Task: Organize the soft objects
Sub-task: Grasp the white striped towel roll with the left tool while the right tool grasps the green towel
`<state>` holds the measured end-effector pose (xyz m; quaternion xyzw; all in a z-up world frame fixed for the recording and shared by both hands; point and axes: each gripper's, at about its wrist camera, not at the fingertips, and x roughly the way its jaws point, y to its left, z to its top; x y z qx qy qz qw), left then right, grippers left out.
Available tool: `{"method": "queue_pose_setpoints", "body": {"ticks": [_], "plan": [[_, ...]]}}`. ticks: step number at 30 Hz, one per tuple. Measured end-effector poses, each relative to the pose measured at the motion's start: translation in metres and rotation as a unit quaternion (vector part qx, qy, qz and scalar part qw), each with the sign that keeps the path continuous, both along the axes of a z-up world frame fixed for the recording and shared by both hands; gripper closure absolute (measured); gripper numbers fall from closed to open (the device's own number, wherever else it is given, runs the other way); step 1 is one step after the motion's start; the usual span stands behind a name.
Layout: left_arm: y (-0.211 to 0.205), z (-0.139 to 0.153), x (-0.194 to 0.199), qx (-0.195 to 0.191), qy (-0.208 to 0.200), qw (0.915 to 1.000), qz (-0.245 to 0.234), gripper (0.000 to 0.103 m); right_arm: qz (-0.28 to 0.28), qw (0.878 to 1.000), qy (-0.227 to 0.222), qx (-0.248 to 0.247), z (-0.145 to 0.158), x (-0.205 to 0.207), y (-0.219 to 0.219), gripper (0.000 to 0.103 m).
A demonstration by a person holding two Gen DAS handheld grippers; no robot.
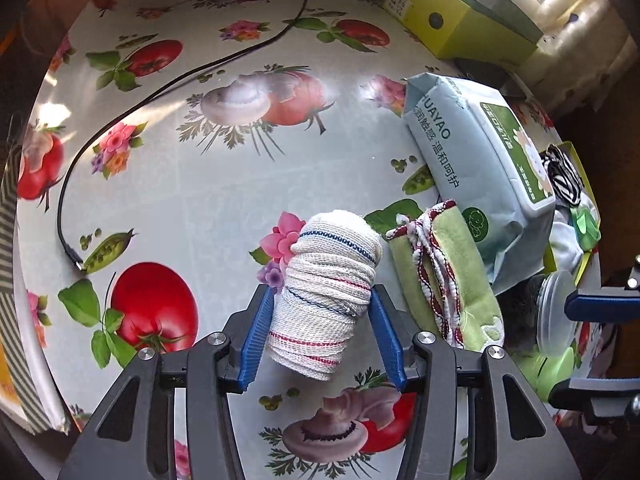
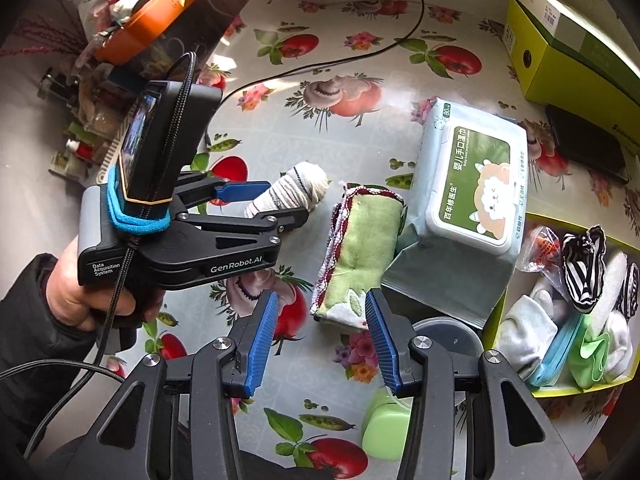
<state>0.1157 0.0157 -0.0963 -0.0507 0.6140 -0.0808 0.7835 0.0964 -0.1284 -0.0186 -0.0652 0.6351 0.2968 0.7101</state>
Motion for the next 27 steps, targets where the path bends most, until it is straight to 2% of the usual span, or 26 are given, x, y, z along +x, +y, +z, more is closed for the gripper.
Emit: {"method": "queue_pose_setpoints", "body": {"ticks": [3, 10, 21, 27], "plan": [[0.01, 0.0, -0.012, -0.003, 0.0, 0.9992, 0.039, 0.054, 0.005, 1.0, 0.004, -0.005, -0.005, 0.003, 0.007, 0.058], [0.035, -0.003, -0.048, -0.041, 0.01, 0.9927, 0.113, 0.054, 0.01, 0.999, 0.023, -0.028, -0.033, 0.018, 0.025, 0.058], [0.044, -0.003, -0.056, -0.047, 0.015, 0.989, 0.139, 0.054, 0.013, 0.994, 0.02, -0.11, -0.071, 0.027, 0.041, 0.057], [0.044, -0.004, -0.055, -0.048, 0.016, 0.9887, 0.141, 0.054, 0.021, 0.992, 0.009, -0.126, -0.079, 0.027, 0.049, 0.056]]}}
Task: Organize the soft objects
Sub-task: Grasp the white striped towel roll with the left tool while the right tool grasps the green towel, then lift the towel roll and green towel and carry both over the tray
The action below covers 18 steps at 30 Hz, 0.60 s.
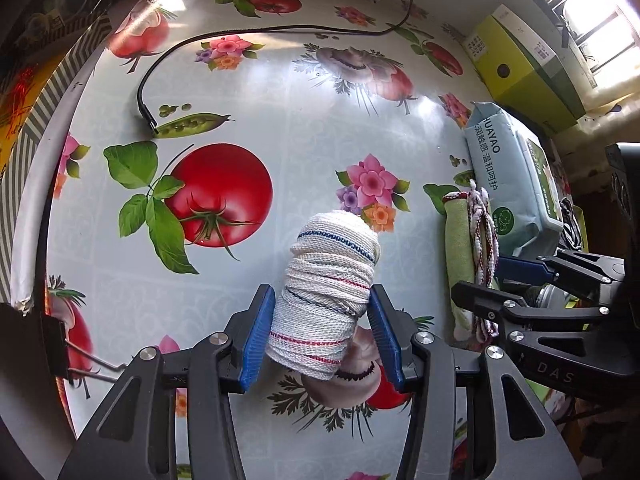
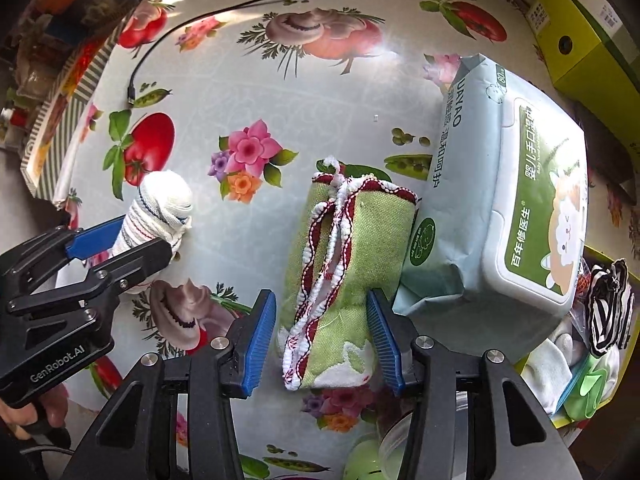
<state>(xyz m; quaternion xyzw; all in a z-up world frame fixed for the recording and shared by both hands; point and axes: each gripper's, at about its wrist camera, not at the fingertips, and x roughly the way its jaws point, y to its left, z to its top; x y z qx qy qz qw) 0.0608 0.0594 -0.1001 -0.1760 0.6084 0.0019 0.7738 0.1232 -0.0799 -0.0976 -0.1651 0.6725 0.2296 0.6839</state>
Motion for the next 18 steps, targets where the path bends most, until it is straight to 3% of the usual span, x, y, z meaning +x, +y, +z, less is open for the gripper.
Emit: {"method": "queue_pose_setpoints", "body": {"ticks": [1, 3, 9, 18], "plan": [[0.0, 0.0, 0.0, -0.001, 0.0, 1.0, 0.001, 0.054, 0.002, 1.0, -0.001, 0.003, 0.001, 0.0, 0.001, 0.057], [0.001, 0.0, -0.001, -0.002, 0.002, 1.0, 0.003, 0.054, 0.013, 1.0, -0.009, 0.002, 0.002, 0.0, 0.005, 0.069], [0.001, 0.002, -0.002, -0.005, 0.002, 1.0, 0.005, 0.054, 0.034, 0.999, -0.014, 0.02, 0.008, -0.003, 0.006, 0.089], [-0.002, 0.024, -0.005, -0.009, -0.022, 0.9997, 0.003, 0.057, 0.028, 0.996, -0.033, 0.081, 0.045, -0.012, -0.008, 0.09]]}}
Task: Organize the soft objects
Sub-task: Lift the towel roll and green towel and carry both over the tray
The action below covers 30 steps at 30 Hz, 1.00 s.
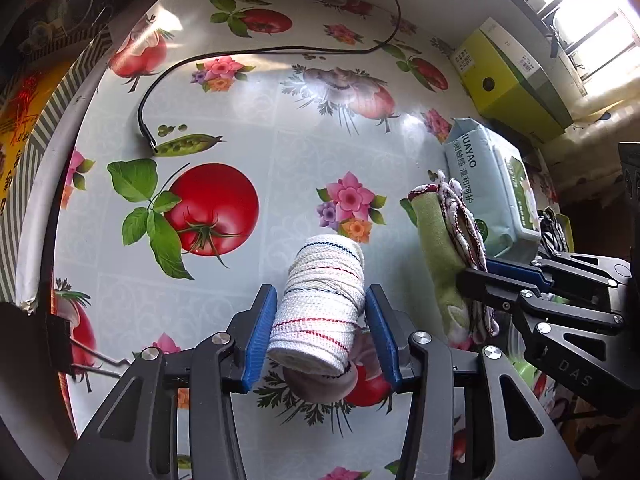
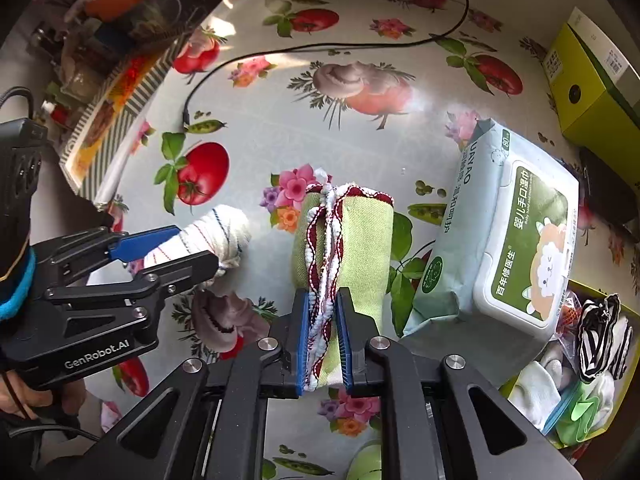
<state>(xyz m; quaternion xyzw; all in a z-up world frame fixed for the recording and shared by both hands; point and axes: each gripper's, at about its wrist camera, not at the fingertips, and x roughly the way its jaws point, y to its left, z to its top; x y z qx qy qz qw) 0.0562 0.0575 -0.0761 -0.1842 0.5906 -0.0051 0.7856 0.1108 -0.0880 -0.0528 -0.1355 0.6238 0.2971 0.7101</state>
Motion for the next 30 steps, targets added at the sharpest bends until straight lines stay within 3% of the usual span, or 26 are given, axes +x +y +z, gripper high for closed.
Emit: {"method": "queue_pose_setpoints", "body": {"ticks": [8, 12, 19, 24, 30], "plan": [[-0.005, -0.002, 0.0, 0.01, 0.0, 0.9999, -0.011, 0.059, -0.019, 0.999, -0.012, 0.04, 0.029, 0.003, -0.019, 0.09], [-0.008, -0.019, -0.004, 0.01, 0.034, 0.9992, -0.017, 0.059, -0.026, 0.998, -0.016, 0.053, 0.037, -0.002, -0.025, 0.09], [-0.016, -0.024, 0.006, 0.022, 0.045, 0.9983, -0.03, 0.058, -0.026, 0.997, -0.019, 0.065, 0.047, -0.009, -0.03, 0.09], [-0.027, -0.018, 0.008, 0.034, 0.04, 0.9979, -0.038, 0.059, -0.03, 0.996, -0.029, 0.079, 0.058, -0.011, -0.037, 0.09], [-0.038, 0.013, 0.007, 0.032, 0.003, 0.9984, -0.046, 0.059, -0.054, 0.993, -0.036, 0.096, 0.071, -0.012, -0.058, 0.09]]}}
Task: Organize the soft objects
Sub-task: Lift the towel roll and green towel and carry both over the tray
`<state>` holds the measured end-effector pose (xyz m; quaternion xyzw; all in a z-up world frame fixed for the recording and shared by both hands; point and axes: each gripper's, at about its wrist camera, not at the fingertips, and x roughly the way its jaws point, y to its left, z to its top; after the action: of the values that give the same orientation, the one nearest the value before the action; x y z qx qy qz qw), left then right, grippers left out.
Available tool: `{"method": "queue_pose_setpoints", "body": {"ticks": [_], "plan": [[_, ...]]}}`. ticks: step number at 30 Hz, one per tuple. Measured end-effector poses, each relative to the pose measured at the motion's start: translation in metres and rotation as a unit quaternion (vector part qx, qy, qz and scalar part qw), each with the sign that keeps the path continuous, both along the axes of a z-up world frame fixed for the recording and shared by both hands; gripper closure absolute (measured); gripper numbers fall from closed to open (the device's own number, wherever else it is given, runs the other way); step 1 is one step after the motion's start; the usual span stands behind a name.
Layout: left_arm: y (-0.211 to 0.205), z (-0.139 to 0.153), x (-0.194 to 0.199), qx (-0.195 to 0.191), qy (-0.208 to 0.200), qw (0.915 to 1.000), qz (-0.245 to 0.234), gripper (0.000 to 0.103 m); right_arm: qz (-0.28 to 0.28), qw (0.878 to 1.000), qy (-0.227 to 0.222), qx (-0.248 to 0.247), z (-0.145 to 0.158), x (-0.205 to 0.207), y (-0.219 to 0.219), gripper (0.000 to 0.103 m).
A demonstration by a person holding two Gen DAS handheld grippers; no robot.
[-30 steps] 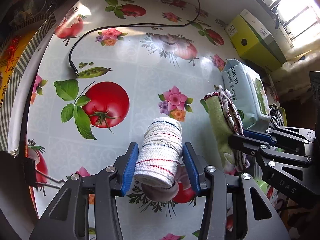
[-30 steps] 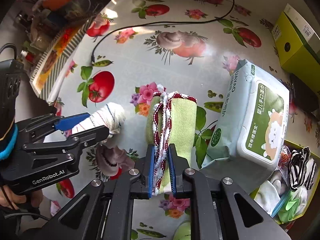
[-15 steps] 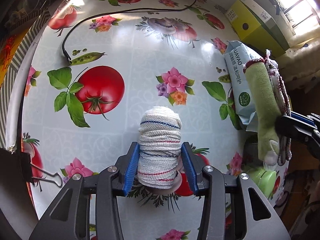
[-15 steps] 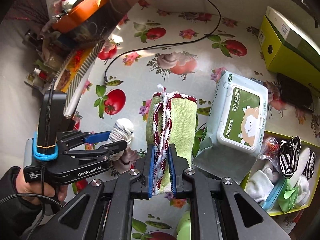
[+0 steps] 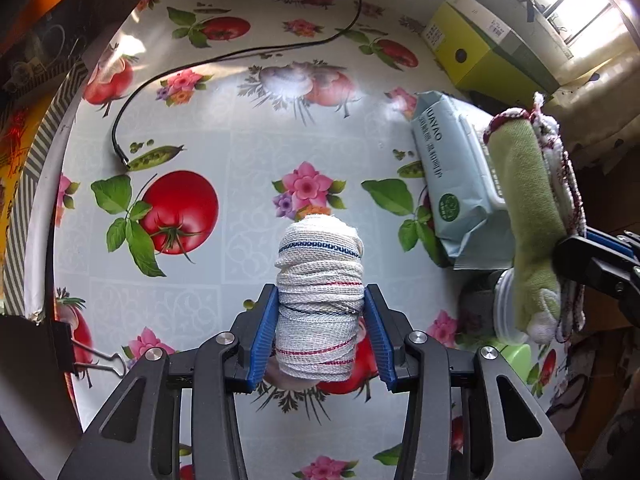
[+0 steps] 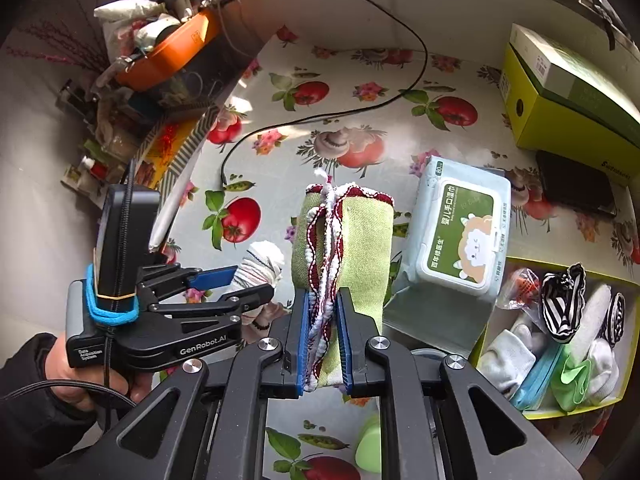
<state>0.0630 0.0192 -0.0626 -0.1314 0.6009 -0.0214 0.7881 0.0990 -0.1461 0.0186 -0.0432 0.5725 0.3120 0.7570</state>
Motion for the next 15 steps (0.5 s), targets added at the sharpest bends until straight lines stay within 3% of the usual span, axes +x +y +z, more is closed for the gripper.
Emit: {"method": "queue_pose_setpoints", "body": {"ticks": [15], "plan": [[-0.058, 0.082, 0.016, -0.006, -0.072, 0.9958, -0.056, 0.059, -0.091, 0.995, -0.023, 0.038, 0.033, -0.007, -0.092, 0.09]]}}
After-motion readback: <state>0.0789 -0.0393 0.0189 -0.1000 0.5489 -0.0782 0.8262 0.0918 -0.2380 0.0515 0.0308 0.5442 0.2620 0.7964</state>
